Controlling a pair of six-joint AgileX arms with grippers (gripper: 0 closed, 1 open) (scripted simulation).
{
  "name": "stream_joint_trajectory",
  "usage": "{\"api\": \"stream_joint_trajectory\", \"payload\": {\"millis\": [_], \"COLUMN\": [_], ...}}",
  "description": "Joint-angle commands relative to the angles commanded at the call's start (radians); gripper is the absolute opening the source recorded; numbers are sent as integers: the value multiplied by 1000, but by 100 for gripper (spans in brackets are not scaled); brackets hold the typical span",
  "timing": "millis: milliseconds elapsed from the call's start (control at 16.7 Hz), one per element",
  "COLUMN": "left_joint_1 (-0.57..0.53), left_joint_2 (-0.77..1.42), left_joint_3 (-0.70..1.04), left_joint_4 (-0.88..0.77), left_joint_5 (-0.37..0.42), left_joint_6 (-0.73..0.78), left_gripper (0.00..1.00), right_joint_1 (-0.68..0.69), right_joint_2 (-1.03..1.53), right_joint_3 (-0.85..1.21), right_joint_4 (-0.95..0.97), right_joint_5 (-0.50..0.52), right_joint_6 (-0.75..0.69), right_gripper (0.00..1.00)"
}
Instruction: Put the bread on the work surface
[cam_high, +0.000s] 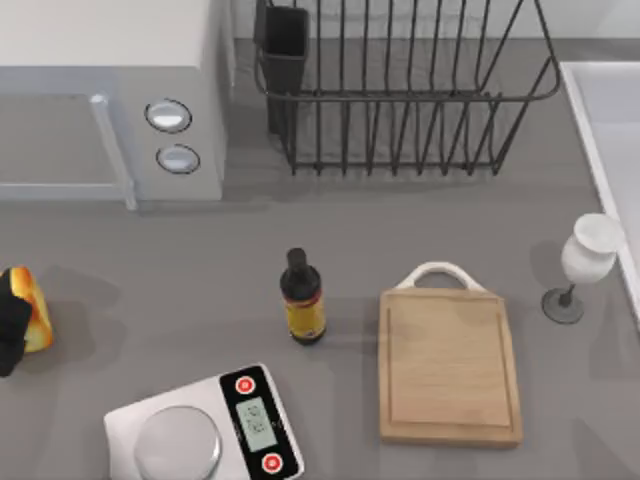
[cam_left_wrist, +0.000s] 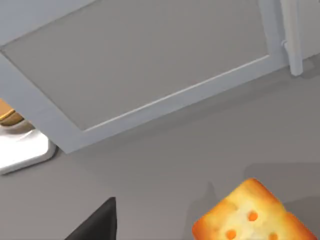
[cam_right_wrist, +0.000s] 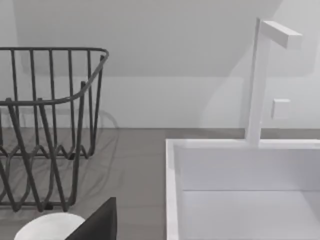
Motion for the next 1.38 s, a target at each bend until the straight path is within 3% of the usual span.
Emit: {"api": "stream_joint_trajectory", "payload": {"millis": [360,720,960,1380], "left_joint_1": [16,29,34,31], "left_joint_2": [610,1038,1168,1184], "left_joint_3": [372,677,781,774], "left_joint_4": [-343,-592,-668,-653], "left_joint_5": [0,0,-1,-1], "left_joint_6": [400,709,808,813], "left_gripper": [100,100,100,100], "right_joint_1": [0,0,0,0], "right_joint_2": [0,0,0,0], "right_joint_3": [0,0,0,0], "right_joint_4": [0,0,0,0], "right_joint_5": [0,0,0,0], "right_joint_6": [0,0,0,0], "right_gripper": [100,100,100,100]}}
